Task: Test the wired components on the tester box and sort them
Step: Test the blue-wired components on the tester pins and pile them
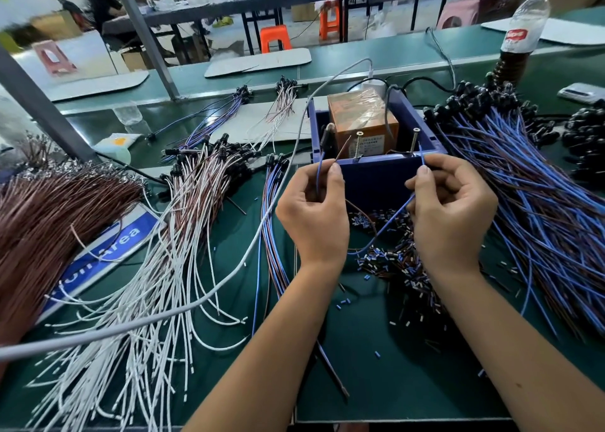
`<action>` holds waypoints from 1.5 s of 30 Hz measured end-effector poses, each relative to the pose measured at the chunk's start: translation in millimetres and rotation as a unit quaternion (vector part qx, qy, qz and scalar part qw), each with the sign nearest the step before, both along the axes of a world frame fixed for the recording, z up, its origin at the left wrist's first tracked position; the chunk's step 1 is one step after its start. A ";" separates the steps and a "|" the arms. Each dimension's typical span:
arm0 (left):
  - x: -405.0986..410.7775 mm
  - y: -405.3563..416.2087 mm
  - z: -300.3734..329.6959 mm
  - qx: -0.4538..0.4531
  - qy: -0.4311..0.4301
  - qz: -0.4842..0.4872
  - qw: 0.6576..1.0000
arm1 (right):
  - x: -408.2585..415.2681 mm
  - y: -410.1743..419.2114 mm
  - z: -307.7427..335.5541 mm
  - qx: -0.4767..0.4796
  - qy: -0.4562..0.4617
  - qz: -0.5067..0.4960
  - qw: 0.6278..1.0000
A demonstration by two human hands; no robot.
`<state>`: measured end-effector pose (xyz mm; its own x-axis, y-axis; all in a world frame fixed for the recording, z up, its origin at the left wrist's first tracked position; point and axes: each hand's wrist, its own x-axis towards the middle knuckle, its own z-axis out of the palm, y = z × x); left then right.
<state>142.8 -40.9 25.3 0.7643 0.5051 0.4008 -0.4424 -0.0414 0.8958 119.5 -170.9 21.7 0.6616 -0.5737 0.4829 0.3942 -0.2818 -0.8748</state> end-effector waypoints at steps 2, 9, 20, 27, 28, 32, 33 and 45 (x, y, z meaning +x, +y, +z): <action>1.0 -0.2 0.4 -0.006 -0.002 0.003 1.000 | 0.6 0.4 -1.6 -0.008 0.003 0.000 1.000; -0.8 -1.1 0.5 -0.011 0.002 -0.046 0.999 | 0.6 1.4 -1.2 -0.027 -0.009 -0.001 1.000; -6.3 -2.5 1.6 -0.012 0.016 -0.061 0.998 | 1.1 0.8 -0.4 -0.022 -0.010 0.000 1.000; -7.9 -1.6 1.8 -0.005 0.013 -0.039 0.999 | -1.0 -0.1 -0.6 -0.019 -0.009 0.006 1.000; -8.3 -1.5 2.0 -0.009 0.011 -0.029 0.999 | -1.6 -0.1 -0.2 -0.016 -0.009 0.006 1.000; -13.9 -3.7 5.1 -0.002 -0.015 -0.008 1.000 | -4.3 -1.7 2.6 -0.006 -0.014 -0.001 1.000; -16.3 -6.5 7.1 0.004 -0.019 -0.011 1.000 | -4.6 -2.8 4.1 -0.005 -0.013 -0.004 1.000; -20.0 -90.6 62.5 0.093 0.058 -0.186 0.976 | -30.3 -129.0 29.2 0.057 0.091 -0.120 0.987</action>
<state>122.8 -131.6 87.8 0.9266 0.1098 0.3596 -0.3544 -0.0639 0.9329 89.2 -299.9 50.9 0.5697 -0.7688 0.2906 0.1605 -0.2427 -0.9567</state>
